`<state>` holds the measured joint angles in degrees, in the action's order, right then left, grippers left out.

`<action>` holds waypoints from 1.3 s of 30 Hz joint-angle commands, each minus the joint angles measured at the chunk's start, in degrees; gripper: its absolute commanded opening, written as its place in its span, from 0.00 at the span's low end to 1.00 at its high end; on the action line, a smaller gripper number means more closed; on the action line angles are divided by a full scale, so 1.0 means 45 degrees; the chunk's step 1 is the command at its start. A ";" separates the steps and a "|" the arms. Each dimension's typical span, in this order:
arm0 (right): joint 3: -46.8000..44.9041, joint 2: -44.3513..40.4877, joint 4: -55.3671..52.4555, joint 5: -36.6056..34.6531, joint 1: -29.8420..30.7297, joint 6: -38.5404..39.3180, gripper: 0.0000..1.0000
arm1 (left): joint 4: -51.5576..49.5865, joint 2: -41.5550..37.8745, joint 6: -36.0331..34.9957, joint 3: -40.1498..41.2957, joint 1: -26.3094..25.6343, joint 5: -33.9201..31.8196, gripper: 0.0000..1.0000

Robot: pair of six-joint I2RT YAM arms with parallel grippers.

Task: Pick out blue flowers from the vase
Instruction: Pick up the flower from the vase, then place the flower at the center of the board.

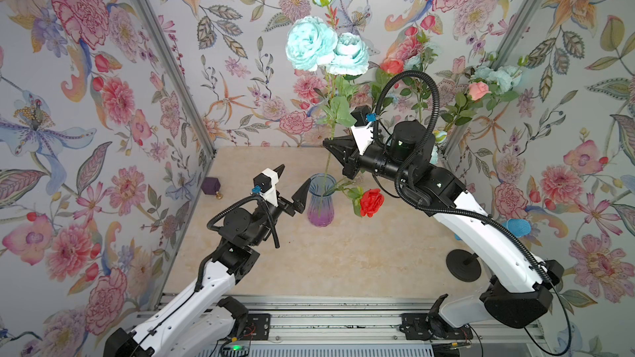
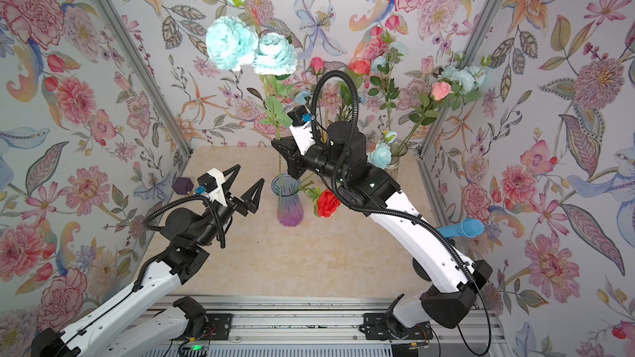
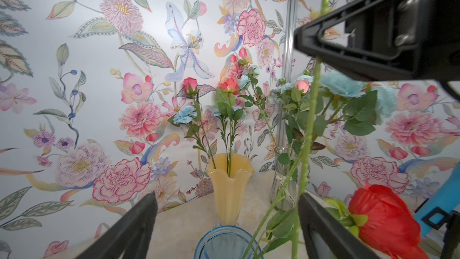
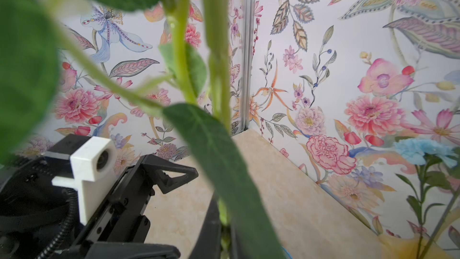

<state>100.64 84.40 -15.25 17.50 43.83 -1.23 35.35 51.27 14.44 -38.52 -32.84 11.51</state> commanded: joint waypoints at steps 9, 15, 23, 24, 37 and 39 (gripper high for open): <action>-0.0587 0.0493 -0.0013 0.5628 -0.1394 -0.0949 0.00 | -0.1237 0.1355 0.0487 -0.1499 0.0032 0.4935 0.83; -0.0549 0.0952 -0.0291 0.6932 -0.1322 -0.0413 0.00 | -0.0779 0.1420 0.1366 -0.1780 0.0032 0.6128 0.78; -0.0411 0.1303 -0.0607 0.7535 -0.1328 -0.0116 0.00 | -0.1704 0.1731 0.2070 -0.2550 0.0043 0.6391 0.61; -0.0411 0.1279 -0.0618 0.7574 -0.1313 -0.0109 0.00 | -0.1959 0.1869 0.2113 -0.2702 0.0033 0.6370 0.59; -0.0587 0.0800 -0.0675 0.7054 -0.1216 0.0233 0.00 | -0.3038 0.2756 0.3056 -0.3527 0.0070 0.6160 0.51; -0.0659 0.0586 -0.0657 0.6324 -0.1226 0.0263 0.00 | -0.3201 0.2573 0.3080 -0.3529 0.0071 0.6034 0.59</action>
<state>98.41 90.52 -18.26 46.09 37.39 -0.84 23.90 63.33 27.24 -52.80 -32.84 40.60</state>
